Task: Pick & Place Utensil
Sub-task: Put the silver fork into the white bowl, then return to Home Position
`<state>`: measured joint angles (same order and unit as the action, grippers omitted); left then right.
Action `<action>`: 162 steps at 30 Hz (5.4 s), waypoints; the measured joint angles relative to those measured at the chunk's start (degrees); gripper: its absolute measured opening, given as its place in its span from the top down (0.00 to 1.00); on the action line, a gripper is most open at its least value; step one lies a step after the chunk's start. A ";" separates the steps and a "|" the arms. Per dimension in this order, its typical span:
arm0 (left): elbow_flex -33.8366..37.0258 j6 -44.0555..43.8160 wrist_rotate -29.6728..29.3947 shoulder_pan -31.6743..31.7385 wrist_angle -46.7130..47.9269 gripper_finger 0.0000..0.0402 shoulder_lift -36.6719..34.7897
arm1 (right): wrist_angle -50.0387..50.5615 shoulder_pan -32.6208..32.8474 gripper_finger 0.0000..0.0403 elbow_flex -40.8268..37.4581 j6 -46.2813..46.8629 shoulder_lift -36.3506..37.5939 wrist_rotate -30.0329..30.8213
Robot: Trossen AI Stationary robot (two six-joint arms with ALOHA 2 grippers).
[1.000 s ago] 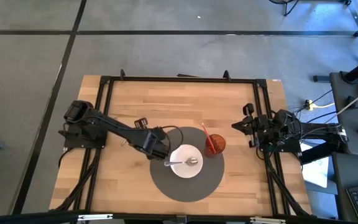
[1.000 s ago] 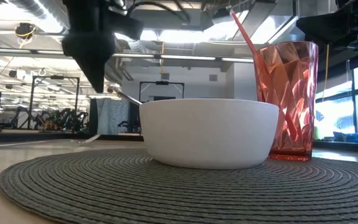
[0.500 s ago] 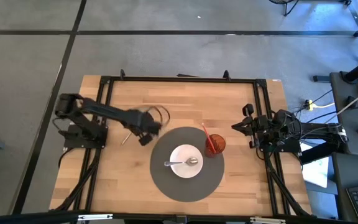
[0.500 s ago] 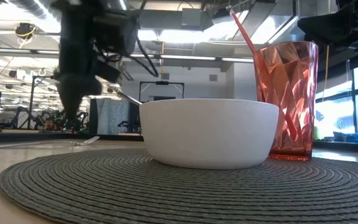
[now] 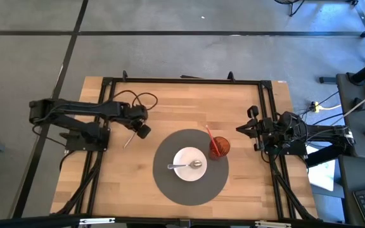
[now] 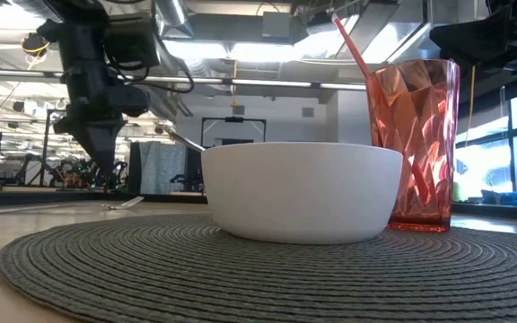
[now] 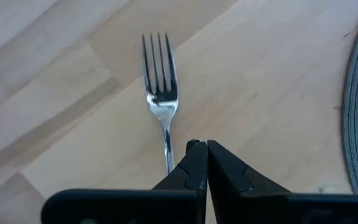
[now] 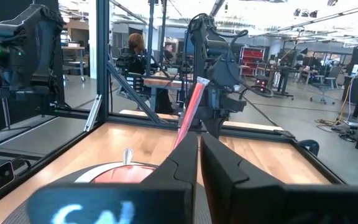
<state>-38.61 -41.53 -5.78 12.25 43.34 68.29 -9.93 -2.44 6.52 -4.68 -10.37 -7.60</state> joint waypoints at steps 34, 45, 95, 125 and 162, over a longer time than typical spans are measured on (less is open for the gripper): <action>0.02 16.14 -0.15 3.46 -0.99 0.56 9.88 | 0.07 -0.01 0.95 0.00 -0.07 0.01 0.00; -0.30 18.43 1.77 4.69 -1.77 0.58 16.68 | 0.20 -0.02 0.95 0.00 -0.31 0.00 0.00; -35.11 27.42 -25.50 -22.49 3.88 0.99 23.74 | 0.39 -0.01 0.95 0.00 -0.47 0.02 0.04; -84.54 65.88 -38.10 -34.29 35.47 0.99 69.55 | 0.80 -0.01 0.95 0.00 -0.51 0.02 0.46; -84.46 68.45 -34.35 -34.78 33.32 1.00 69.66 | 0.78 -0.02 0.95 0.00 -0.55 0.00 0.44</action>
<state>-123.07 26.92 -40.13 -22.54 76.66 137.95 -9.15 -2.46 6.52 -5.23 -10.37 -7.16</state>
